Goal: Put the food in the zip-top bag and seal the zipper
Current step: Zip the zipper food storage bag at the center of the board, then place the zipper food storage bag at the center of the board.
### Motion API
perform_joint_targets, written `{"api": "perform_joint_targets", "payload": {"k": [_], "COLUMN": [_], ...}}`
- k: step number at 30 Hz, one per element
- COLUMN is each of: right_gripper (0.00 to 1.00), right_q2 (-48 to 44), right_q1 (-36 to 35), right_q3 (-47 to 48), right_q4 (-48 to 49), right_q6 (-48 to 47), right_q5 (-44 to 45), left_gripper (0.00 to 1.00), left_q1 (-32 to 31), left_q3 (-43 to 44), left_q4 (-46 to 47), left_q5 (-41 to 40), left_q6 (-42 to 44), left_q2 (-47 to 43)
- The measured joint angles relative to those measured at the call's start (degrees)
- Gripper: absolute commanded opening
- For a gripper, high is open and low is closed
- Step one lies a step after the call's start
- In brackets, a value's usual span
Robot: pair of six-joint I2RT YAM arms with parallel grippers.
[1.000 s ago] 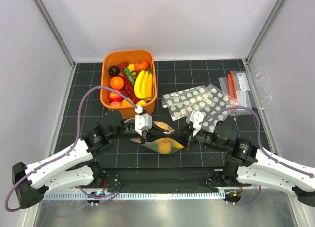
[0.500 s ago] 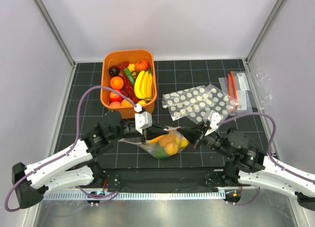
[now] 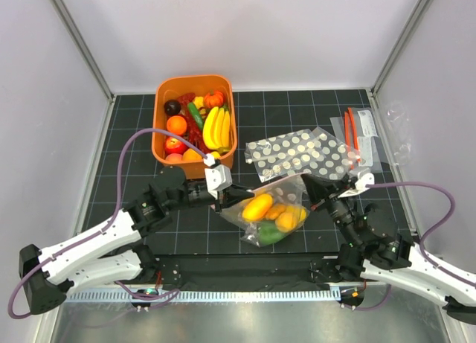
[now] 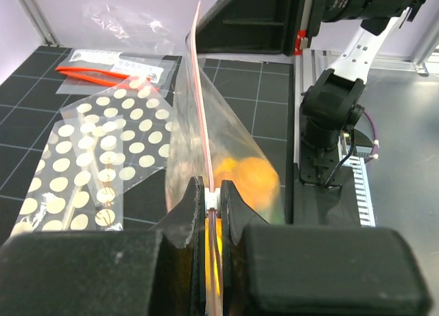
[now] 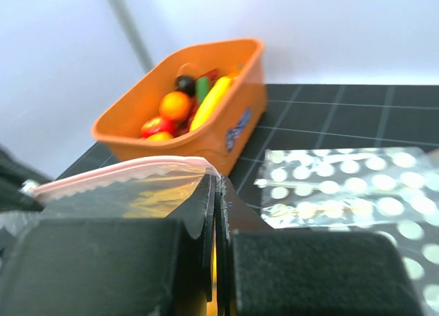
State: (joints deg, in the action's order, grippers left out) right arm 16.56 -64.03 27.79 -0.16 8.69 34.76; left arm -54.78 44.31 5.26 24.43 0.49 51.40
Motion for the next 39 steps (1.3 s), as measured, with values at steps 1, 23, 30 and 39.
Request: {"api": "perform_joint_targets", "payload": {"k": [1, 23, 30, 39], "right_gripper": [0.01, 0.01, 0.01, 0.01], "right_q2": [-1.0, -14.9, -7.1, 8.1], "right_q1": [0.0, -0.4, -0.4, 0.0], "right_q3": [-0.4, -4.9, -4.4, 0.4], "right_q4": [-0.1, -2.9, -0.7, 3.2], "right_q6": [0.3, 3.9, 3.5, 1.9], "right_q5": [2.2, 26.2, 27.1, 24.4], "left_gripper": [0.00, 0.00, 0.00, 0.01], "left_q1": [0.0, -0.2, -0.3, -0.7], "left_q3": [0.0, 0.3, 2.7, 4.3], "left_q4": [0.0, -0.7, -7.3, -21.2], "left_q5": [-0.2, -5.4, -15.8, -38.1], "left_q6": [0.0, -1.6, -6.3, -13.9], "left_q2": [0.1, 2.0, 0.2, -11.2]}}
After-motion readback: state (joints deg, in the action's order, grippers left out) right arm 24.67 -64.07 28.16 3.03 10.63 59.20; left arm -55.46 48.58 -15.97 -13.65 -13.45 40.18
